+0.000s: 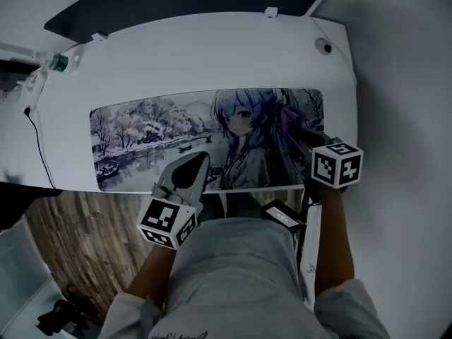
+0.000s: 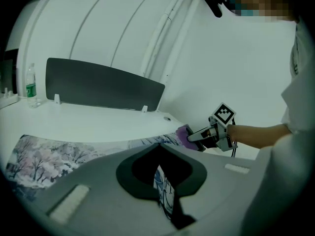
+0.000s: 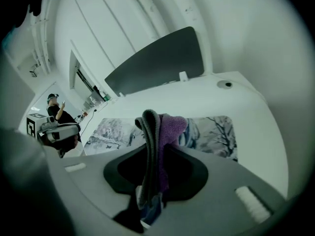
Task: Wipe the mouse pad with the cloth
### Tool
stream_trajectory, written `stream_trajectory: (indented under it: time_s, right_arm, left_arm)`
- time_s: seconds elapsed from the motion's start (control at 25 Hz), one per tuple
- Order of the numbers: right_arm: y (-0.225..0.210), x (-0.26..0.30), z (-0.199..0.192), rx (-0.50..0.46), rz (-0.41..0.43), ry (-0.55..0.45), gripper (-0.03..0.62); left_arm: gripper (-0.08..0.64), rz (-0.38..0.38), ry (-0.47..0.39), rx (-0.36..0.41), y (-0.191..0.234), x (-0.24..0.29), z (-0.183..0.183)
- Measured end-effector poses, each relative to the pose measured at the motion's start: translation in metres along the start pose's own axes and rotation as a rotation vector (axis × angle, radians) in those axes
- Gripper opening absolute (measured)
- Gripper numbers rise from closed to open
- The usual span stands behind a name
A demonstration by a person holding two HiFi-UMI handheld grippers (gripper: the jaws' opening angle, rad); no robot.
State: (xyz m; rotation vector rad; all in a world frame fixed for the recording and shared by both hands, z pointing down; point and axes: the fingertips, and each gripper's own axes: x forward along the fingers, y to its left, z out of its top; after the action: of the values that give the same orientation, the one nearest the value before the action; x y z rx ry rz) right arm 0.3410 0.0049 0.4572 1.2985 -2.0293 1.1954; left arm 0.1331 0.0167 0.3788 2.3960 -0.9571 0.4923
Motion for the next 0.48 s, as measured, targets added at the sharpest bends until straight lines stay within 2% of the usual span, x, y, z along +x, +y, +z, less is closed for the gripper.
stream_trajectory:
  time_s: [0.24,0.48]
  right_arm:
    - [-0.073,-0.035,-0.022,0.070,-0.101,0.020,0.097]
    - [-0.114,-0.051,-0.039,0.109,-0.131,0.048,0.097]
  left_arm:
    - [0.014,-0.030,0.015,0.003,-0.029,0.026,0.000]
    - [0.014,-0.033,0.022,-0.002,-0.046,0.042,-0.004]
